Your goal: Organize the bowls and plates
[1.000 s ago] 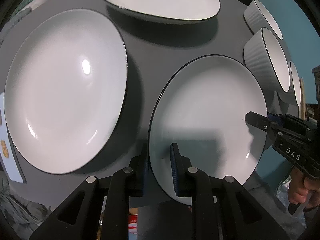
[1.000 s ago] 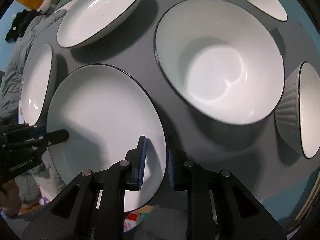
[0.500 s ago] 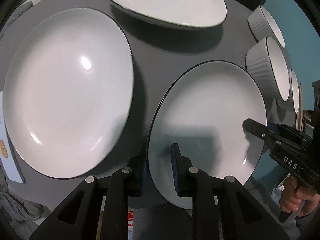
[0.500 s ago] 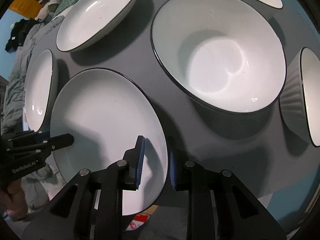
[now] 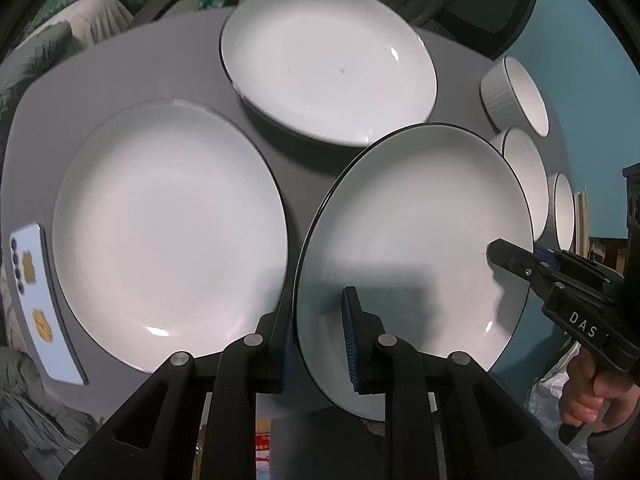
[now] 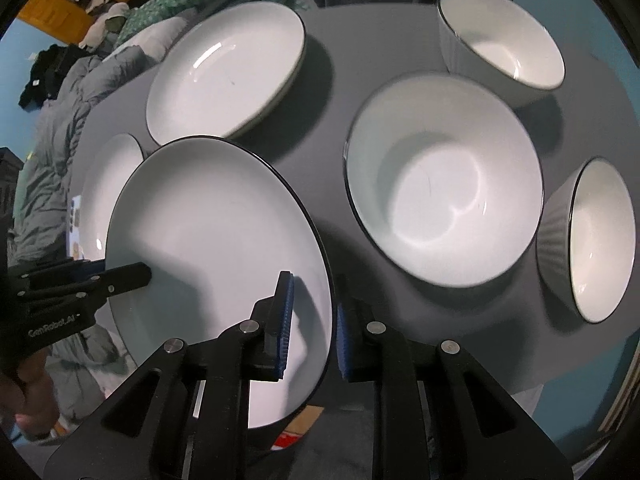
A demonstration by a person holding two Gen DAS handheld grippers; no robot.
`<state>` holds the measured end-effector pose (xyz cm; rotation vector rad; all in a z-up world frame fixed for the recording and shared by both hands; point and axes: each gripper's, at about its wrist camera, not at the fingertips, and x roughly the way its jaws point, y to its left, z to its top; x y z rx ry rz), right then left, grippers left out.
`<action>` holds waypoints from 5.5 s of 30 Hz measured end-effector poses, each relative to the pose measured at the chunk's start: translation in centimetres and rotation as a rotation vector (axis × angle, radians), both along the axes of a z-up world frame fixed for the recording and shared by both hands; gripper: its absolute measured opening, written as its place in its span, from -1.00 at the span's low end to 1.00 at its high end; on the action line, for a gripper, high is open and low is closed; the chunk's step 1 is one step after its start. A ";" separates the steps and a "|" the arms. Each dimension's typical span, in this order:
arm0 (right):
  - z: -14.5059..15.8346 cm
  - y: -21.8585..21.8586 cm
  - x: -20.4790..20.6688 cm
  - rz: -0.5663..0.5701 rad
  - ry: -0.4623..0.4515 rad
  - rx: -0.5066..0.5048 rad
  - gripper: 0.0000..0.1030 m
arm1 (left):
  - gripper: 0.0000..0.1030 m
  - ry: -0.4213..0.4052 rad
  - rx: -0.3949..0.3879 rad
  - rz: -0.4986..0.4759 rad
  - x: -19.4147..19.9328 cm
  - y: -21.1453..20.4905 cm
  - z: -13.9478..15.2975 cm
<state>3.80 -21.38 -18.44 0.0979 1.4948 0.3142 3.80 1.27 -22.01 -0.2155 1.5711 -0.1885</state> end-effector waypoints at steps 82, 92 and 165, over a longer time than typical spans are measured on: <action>-0.8 4.5 15.2 0.078 0.098 -0.054 -0.24 | -0.24 -0.005 0.181 0.114 13.9 3.1 -1.8; 0.2 4.4 14.3 0.108 0.048 -0.094 -0.10 | -0.22 -0.045 0.199 0.119 12.4 3.8 -0.2; -2.4 15.8 0.8 0.458 0.013 -0.039 -0.24 | -0.54 -0.051 0.200 0.112 1.7 14.8 -4.2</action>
